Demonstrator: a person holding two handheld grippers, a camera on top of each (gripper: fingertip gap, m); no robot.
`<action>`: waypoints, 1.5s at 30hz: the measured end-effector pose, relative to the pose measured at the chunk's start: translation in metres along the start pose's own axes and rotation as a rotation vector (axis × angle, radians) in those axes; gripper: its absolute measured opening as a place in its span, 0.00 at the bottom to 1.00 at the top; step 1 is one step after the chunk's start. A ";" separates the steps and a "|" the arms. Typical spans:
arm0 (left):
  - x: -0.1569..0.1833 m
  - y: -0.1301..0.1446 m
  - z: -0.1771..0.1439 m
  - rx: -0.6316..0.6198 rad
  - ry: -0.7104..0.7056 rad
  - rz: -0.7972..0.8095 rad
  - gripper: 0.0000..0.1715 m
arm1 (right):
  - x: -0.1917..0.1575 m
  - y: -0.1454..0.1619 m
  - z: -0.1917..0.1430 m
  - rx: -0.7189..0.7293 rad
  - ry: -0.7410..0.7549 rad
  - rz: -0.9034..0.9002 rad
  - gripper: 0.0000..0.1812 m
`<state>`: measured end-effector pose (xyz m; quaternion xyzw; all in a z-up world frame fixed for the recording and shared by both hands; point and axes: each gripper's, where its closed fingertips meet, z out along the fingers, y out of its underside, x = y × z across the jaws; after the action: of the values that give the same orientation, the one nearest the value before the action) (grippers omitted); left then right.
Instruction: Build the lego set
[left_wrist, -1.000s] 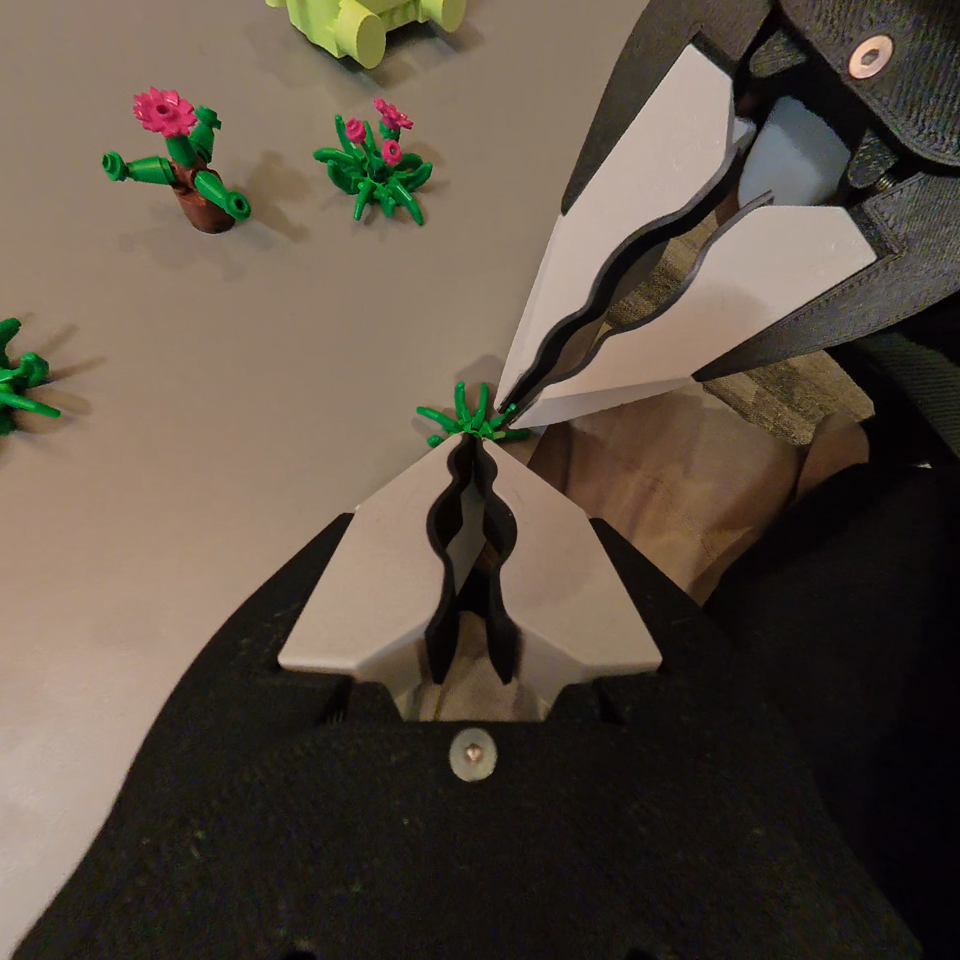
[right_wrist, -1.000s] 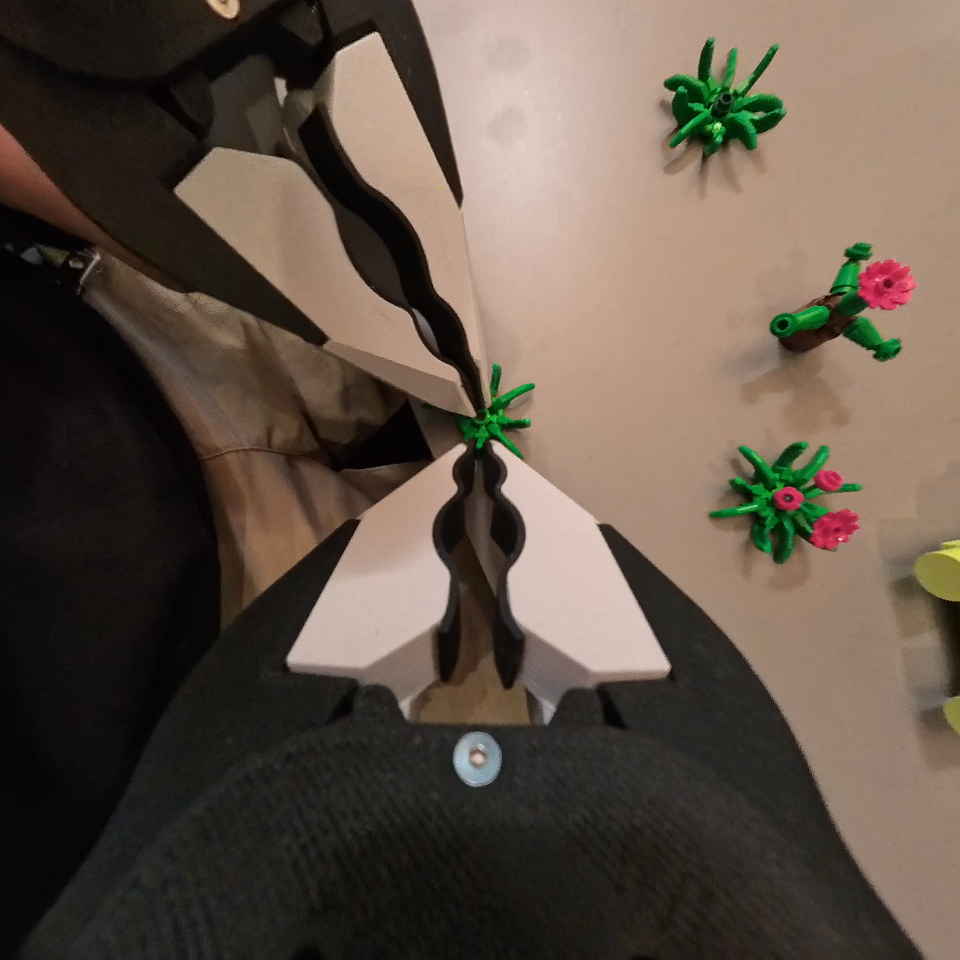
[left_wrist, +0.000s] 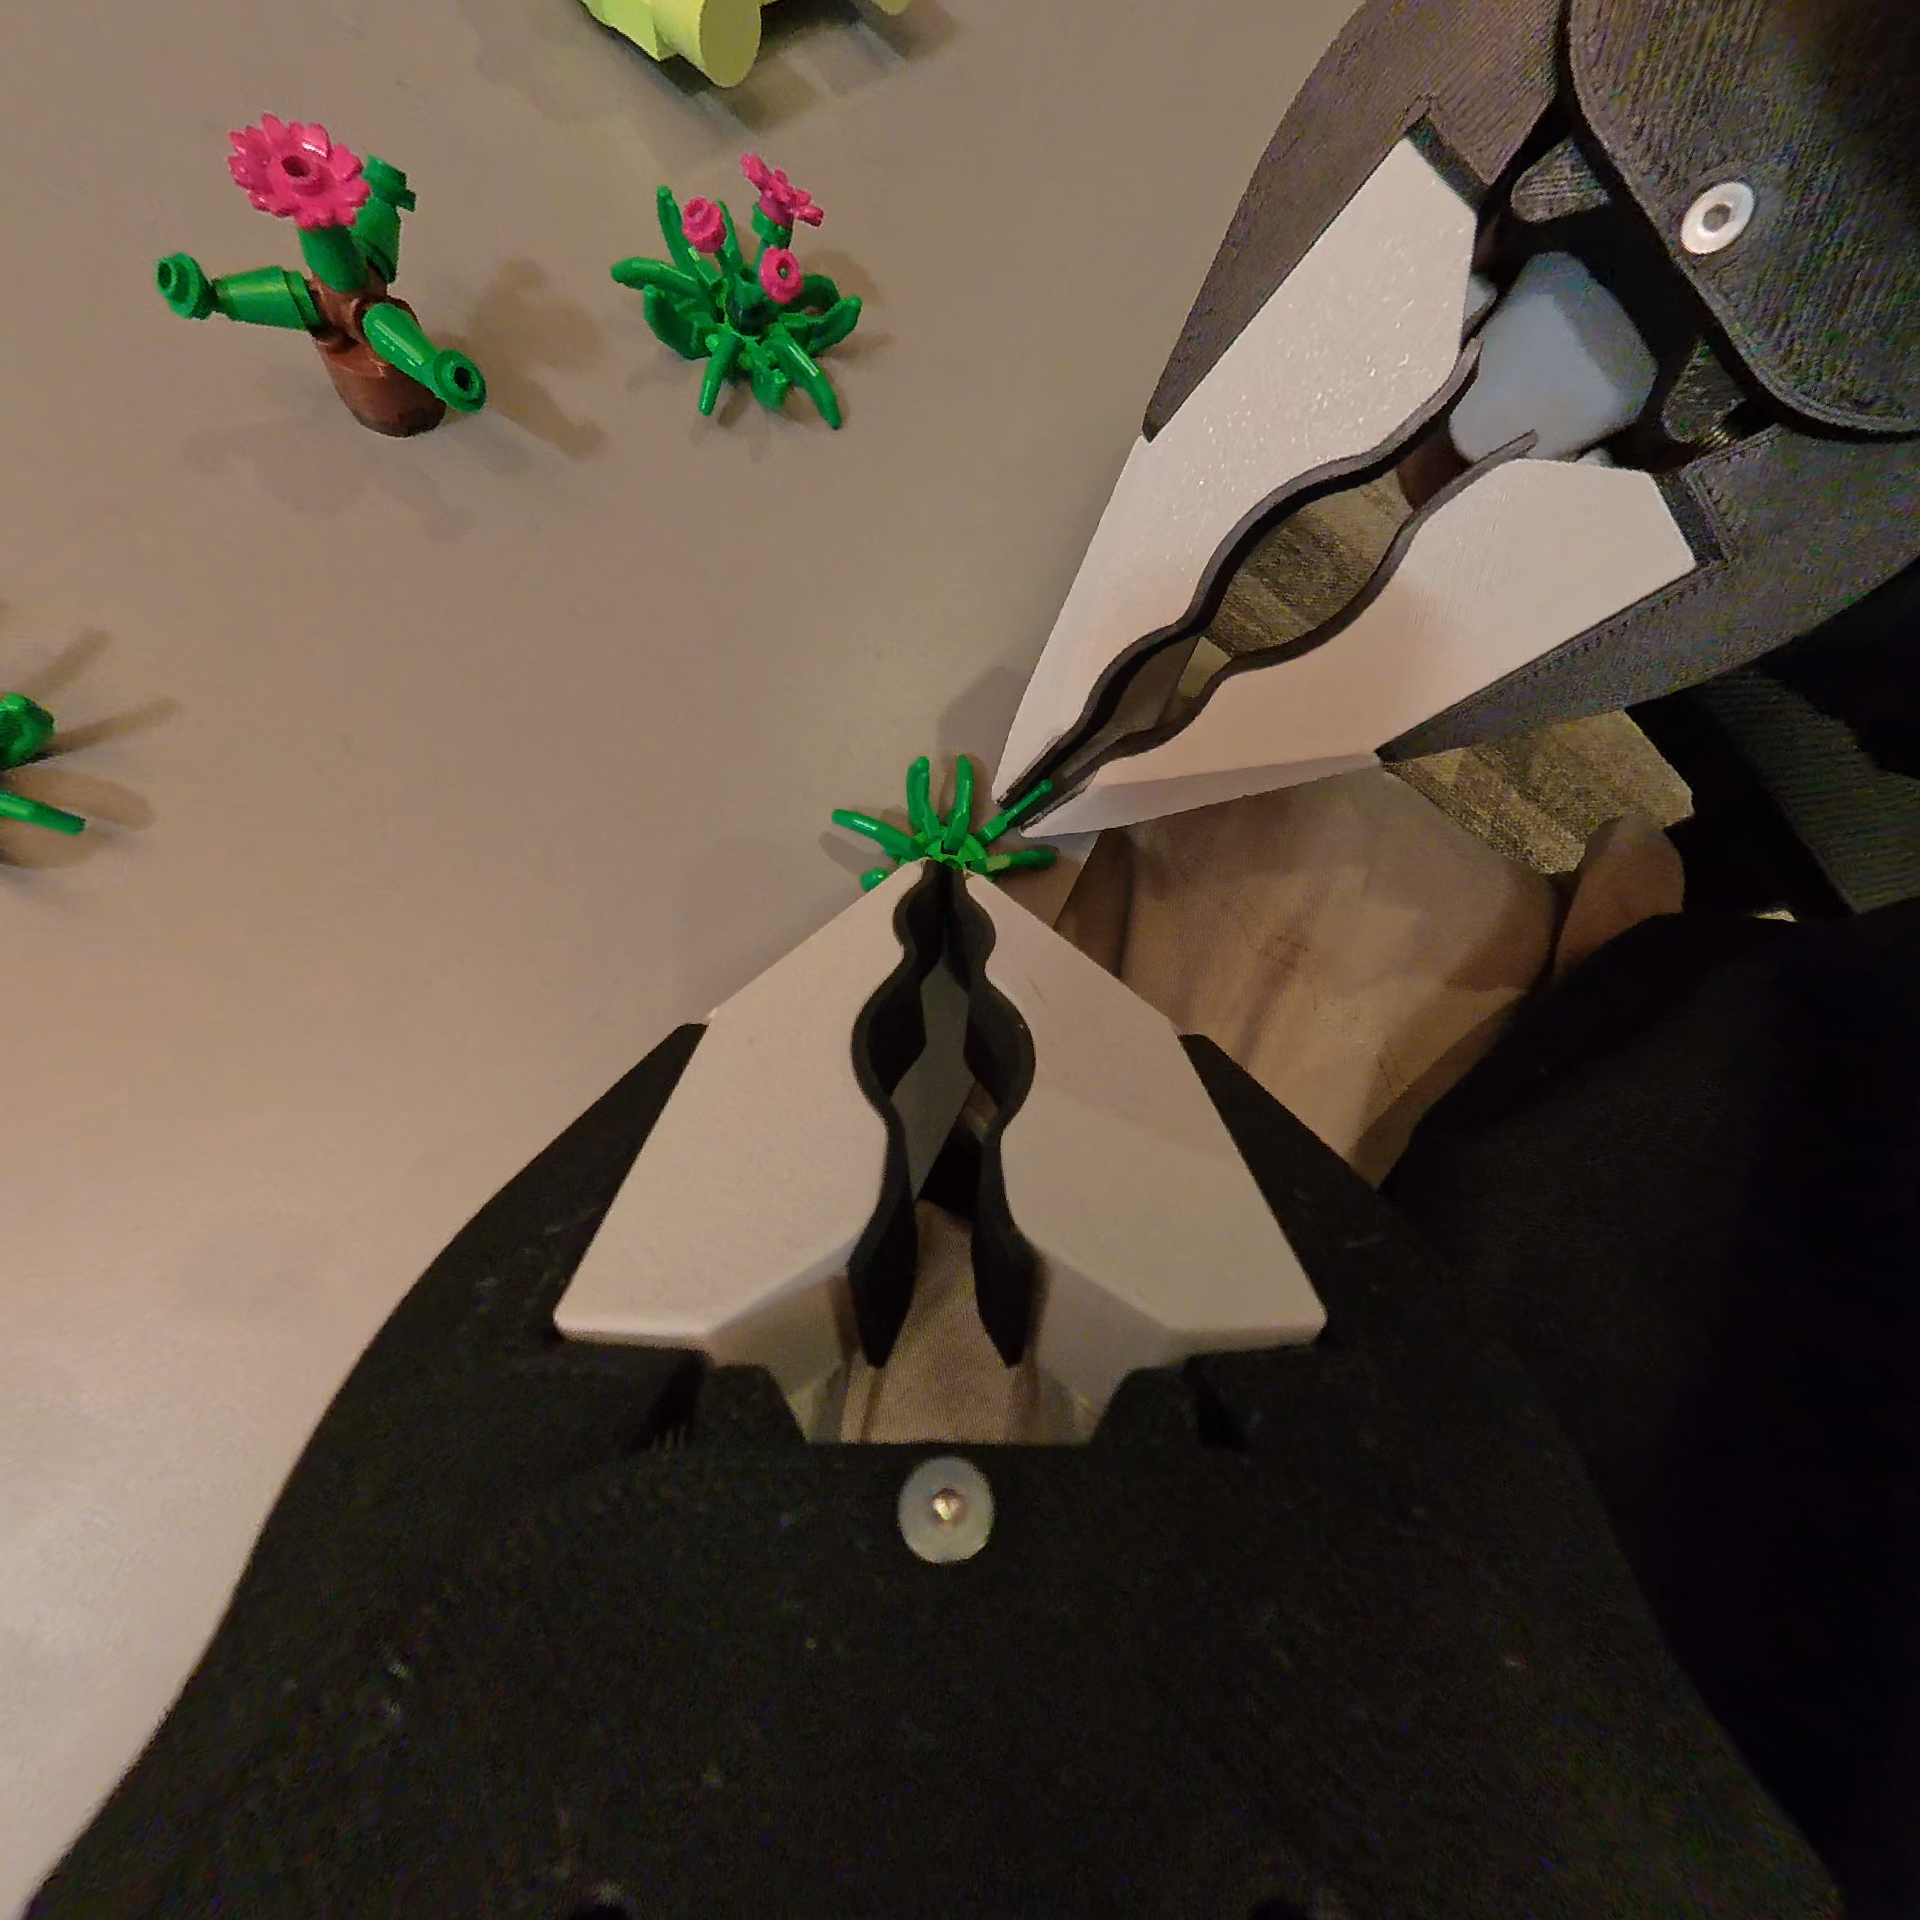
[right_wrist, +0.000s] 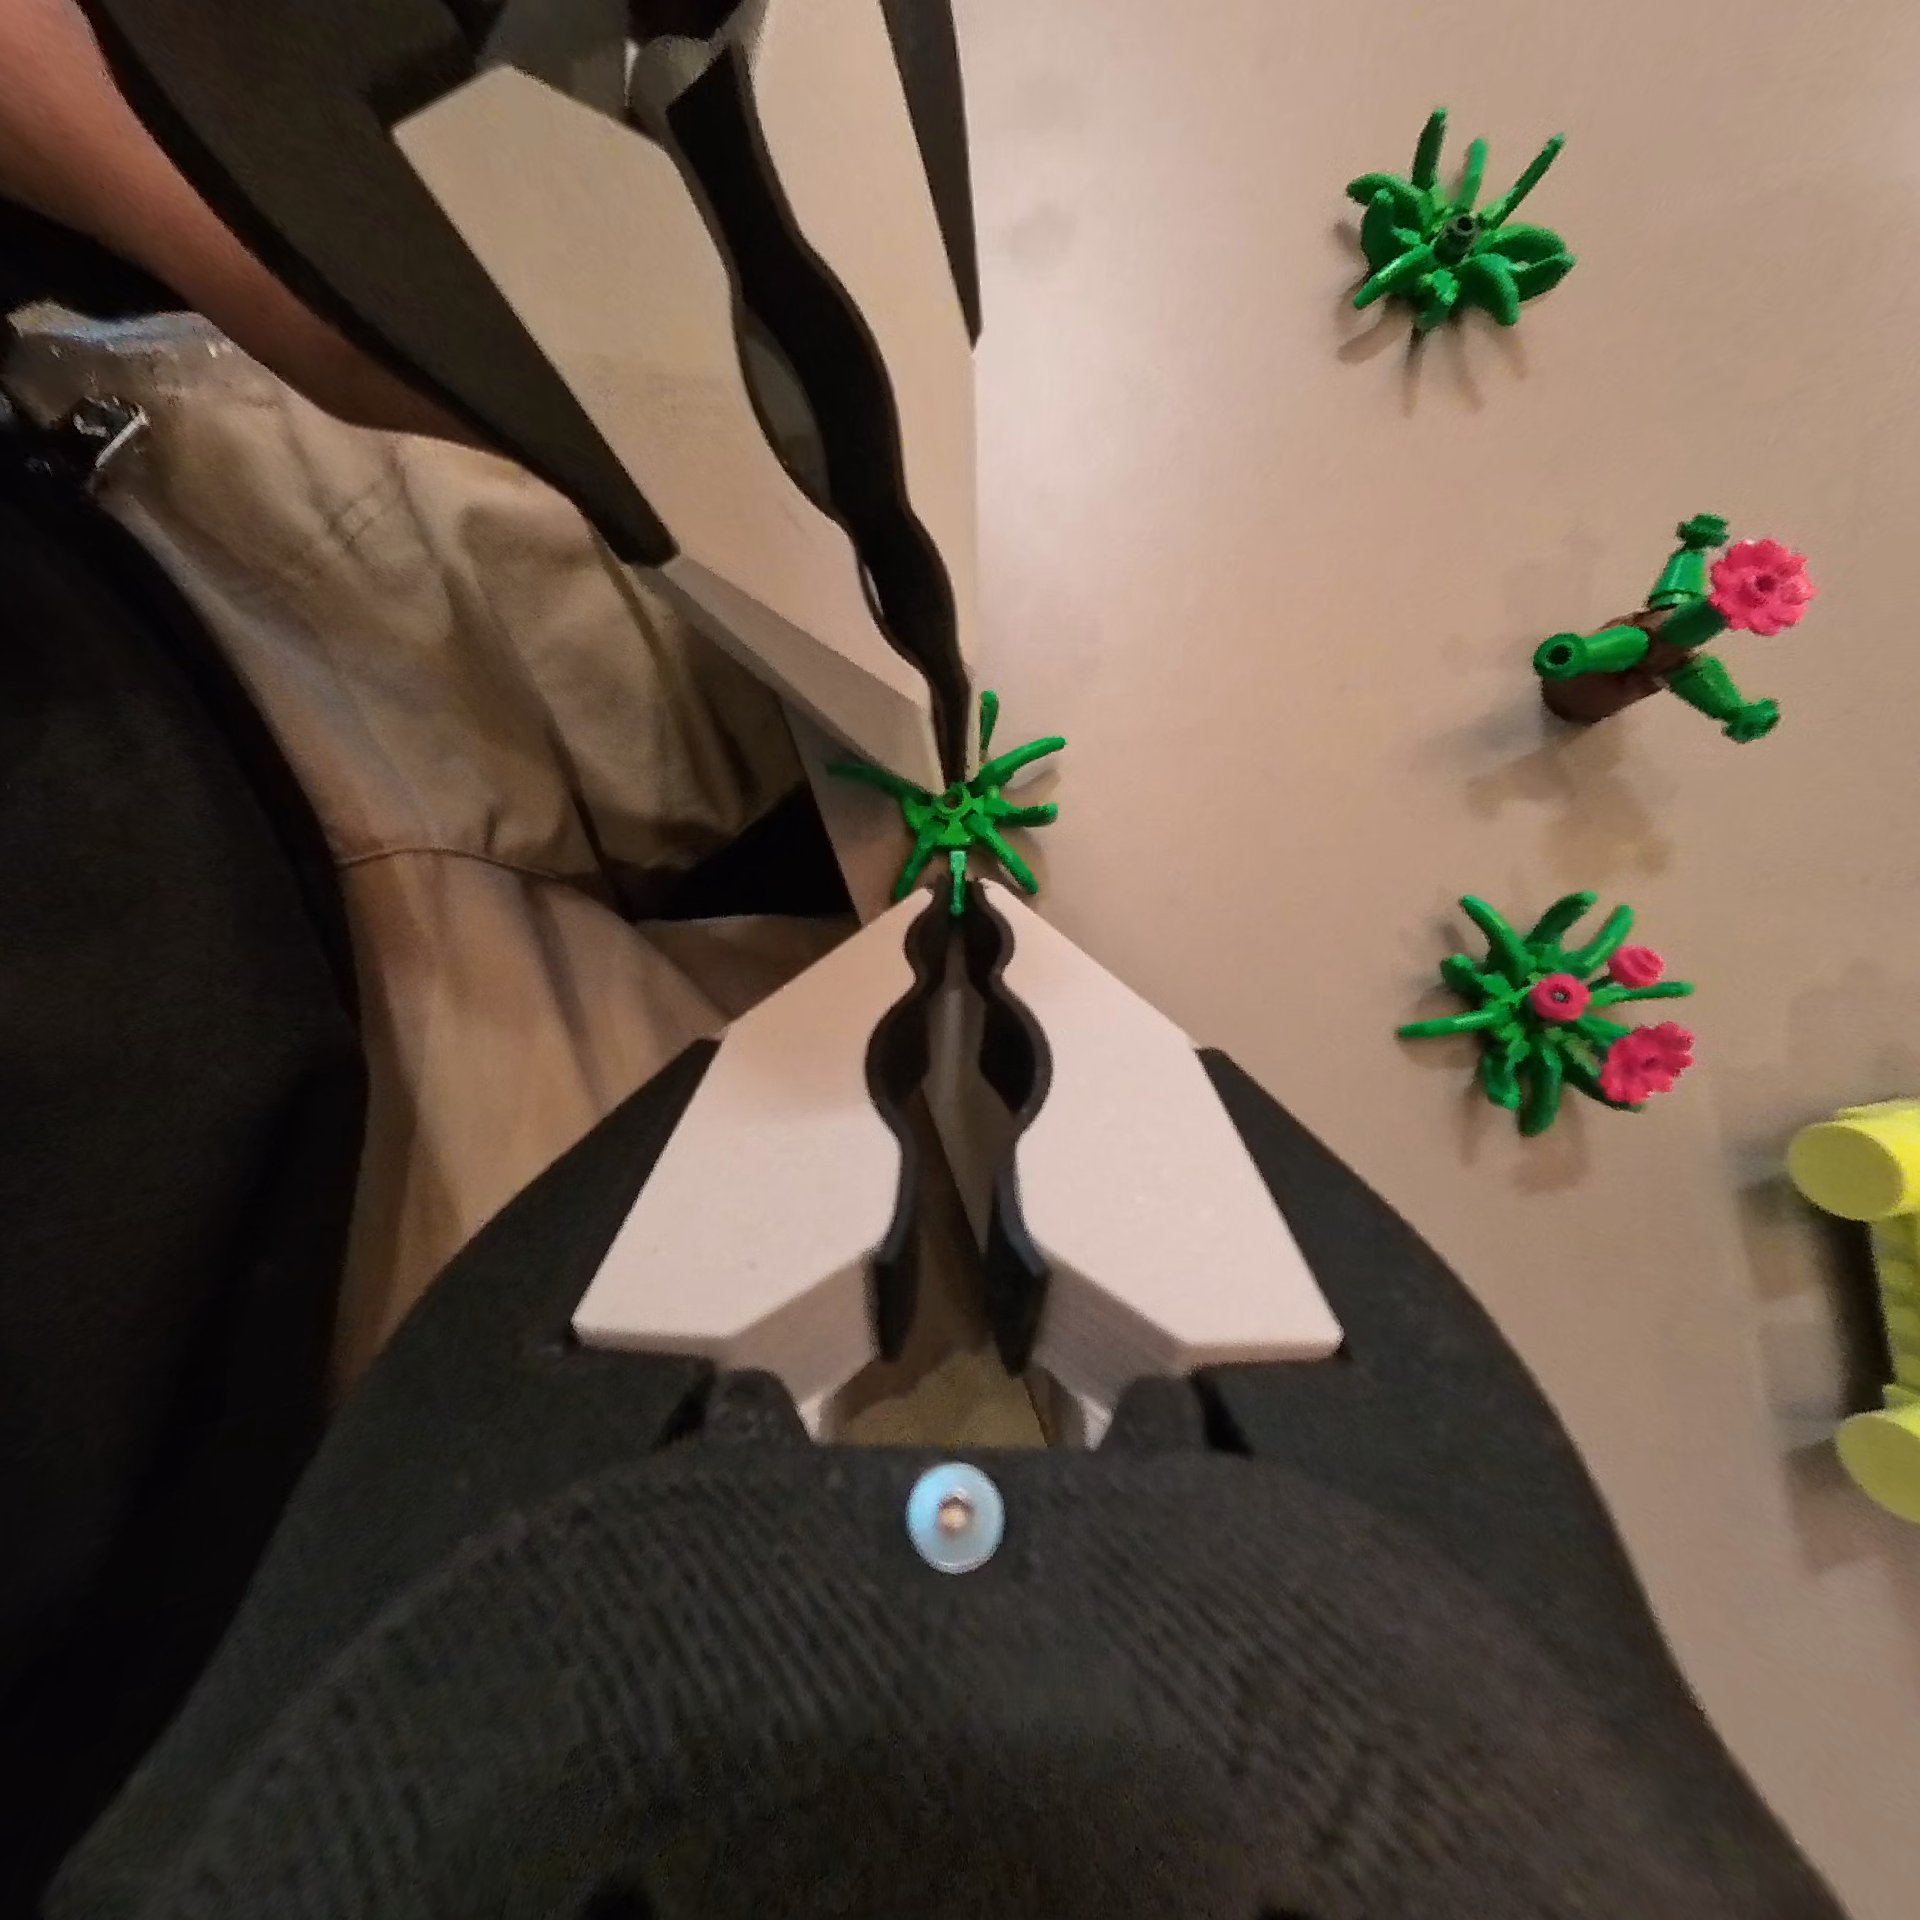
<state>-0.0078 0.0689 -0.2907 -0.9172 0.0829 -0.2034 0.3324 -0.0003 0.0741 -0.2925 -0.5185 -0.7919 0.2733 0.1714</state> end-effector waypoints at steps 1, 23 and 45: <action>0.000 0.000 0.000 0.002 0.002 -0.002 0.00 | 0.000 0.000 0.000 -0.015 0.002 -0.011 0.00; -0.001 0.001 0.000 0.001 0.018 -0.019 0.00 | 0.000 -0.002 0.003 0.053 -0.054 -0.074 0.00; -0.002 0.001 -0.001 -0.019 0.031 -0.027 0.01 | 0.000 -0.004 0.005 0.023 -0.104 -0.178 0.00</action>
<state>-0.0095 0.0681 -0.2916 -0.9180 0.0776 -0.2214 0.3196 -0.0059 0.0718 -0.2942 -0.4293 -0.8395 0.2924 0.1596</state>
